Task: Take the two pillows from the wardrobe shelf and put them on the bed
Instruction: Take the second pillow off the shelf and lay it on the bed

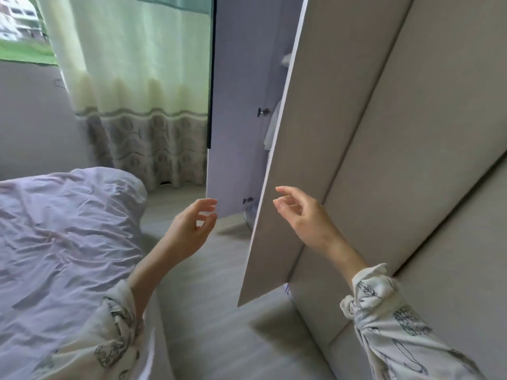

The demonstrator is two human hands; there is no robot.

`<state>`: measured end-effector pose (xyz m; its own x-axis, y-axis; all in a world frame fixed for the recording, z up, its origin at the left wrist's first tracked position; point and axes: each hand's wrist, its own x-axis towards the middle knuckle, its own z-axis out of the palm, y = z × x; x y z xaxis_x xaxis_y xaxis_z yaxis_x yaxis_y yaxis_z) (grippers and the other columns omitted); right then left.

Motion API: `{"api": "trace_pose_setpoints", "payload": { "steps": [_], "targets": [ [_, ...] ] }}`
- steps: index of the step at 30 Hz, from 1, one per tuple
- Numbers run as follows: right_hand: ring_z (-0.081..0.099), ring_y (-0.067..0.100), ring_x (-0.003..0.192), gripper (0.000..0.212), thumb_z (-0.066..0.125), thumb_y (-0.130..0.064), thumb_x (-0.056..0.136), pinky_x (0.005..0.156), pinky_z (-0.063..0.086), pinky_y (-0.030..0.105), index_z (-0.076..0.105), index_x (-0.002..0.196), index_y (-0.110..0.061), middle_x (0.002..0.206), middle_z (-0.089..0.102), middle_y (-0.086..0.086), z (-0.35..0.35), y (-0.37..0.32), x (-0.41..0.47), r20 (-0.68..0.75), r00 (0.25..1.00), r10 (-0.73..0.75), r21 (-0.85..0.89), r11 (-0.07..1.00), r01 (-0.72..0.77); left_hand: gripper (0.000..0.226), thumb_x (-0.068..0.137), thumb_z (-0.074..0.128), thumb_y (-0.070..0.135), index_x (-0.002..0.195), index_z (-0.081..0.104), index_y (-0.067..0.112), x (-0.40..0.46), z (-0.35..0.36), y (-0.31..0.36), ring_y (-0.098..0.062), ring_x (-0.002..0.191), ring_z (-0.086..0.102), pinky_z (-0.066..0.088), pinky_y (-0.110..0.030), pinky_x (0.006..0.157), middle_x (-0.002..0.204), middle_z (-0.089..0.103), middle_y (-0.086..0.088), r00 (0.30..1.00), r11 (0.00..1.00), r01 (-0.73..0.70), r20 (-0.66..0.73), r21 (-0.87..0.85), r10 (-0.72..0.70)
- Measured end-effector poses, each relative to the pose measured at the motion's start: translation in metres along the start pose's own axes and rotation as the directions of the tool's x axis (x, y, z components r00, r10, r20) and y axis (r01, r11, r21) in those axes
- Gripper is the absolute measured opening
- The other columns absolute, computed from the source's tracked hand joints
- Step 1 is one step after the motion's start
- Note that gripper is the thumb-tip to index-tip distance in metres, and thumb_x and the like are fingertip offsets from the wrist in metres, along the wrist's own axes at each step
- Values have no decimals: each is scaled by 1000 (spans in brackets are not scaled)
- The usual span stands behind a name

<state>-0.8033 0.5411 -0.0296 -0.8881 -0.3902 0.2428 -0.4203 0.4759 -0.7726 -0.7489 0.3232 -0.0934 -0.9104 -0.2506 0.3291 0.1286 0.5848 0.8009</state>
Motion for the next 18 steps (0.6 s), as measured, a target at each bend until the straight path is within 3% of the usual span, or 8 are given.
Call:
{"api": "trace_pose_setpoints", "payload": {
  "steps": [2, 5, 8, 14, 18],
  "targets": [
    [60, 0, 86, 30, 55, -25, 92, 74, 44, 6, 57, 122, -22, 97, 64, -9, 13, 3, 52, 48, 998, -44, 20, 999, 43, 30, 92, 52, 13, 122, 54, 10, 38, -5, -7, -16, 92, 58, 41, -20, 74, 112, 61, -6, 999, 999, 25, -49, 22, -24],
    [60, 6, 86, 31, 55, -26, 93, 78, 46, 17, 56, 124, -22, 91, 61, -17, 40, 7, 122, 113, 991, -79, 68, 995, 72, 31, 92, 53, 11, 122, 54, 8, 90, -15, -24, -18, 93, 59, 44, -25, 81, 112, 62, -8, 994, 997, 59, -98, 59, -53],
    [57, -4, 80, 35, 55, -26, 93, 67, 42, 3, 52, 128, -22, 88, 57, -24, 68, 14, 191, 143, 984, -109, 121, 988, 92, 31, 92, 52, 12, 123, 54, 8, 139, -27, -49, -19, 94, 60, 46, -27, 83, 111, 62, -8, 986, 992, 87, -146, 86, -74],
    [54, -5, 78, 39, 53, -20, 93, 62, 36, -4, 49, 132, -17, 100, 61, -7, 123, 21, 340, 91, 981, -173, 213, 965, 150, 31, 92, 51, 10, 123, 54, 7, 249, -43, -103, -17, 94, 59, 46, -26, 82, 113, 62, -9, 969, 979, 140, -226, 148, -104],
    [53, -7, 77, 38, 52, -20, 93, 60, 36, -5, 49, 131, -15, 98, 60, -7, 153, 6, 444, 58, 979, -194, 290, 942, 170, 30, 92, 51, 9, 122, 55, 9, 331, -62, -126, -17, 92, 59, 46, -25, 82, 112, 61, -5, 948, 978, 166, -294, 130, -122]
  ]
}}
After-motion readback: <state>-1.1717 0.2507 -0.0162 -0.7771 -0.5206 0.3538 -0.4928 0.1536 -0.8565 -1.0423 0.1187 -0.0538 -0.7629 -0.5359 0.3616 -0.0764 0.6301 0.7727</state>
